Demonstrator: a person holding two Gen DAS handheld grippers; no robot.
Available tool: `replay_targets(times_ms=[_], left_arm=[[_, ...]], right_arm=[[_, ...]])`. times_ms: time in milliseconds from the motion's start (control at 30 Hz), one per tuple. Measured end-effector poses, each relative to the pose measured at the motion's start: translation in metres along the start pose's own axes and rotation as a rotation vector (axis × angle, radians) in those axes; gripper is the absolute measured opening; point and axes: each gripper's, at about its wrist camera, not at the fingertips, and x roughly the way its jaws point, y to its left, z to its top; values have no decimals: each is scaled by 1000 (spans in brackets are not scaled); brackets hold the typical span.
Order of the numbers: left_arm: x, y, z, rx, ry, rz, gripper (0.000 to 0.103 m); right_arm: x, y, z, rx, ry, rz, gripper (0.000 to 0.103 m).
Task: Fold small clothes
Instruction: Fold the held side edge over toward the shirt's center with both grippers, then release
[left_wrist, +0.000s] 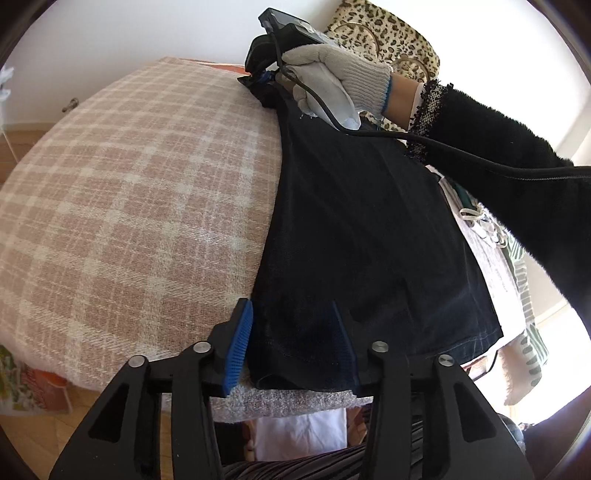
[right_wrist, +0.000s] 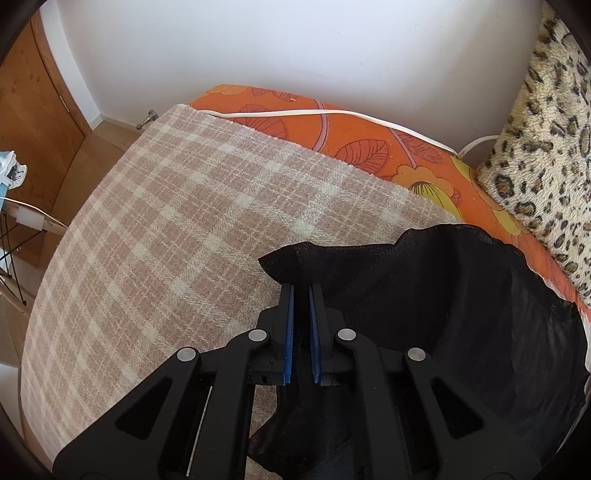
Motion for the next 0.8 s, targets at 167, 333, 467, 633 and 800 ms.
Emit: replay_targets(times_ms=[167, 333, 467, 633, 800], left_arm=[[0, 6, -2, 13, -9, 18, 58], [8, 12, -4, -24, 0, -66, 6], [5, 18, -5, -97, -25, -151, 4], [-8, 5, -5, -63, -48, -191, 4], [-5, -12, 1, -30, -35, -233, 3]], right_arm=[[-3, -1, 4, 17, -18, 14, 7], [-10, -6, 7, 29, -35, 32, 6], [-21, -15, 7, 43, -64, 32, 6], [-43, -40, 7, 92, -98, 45, 5], [-68, -71, 4, 144, -135, 50, 5]])
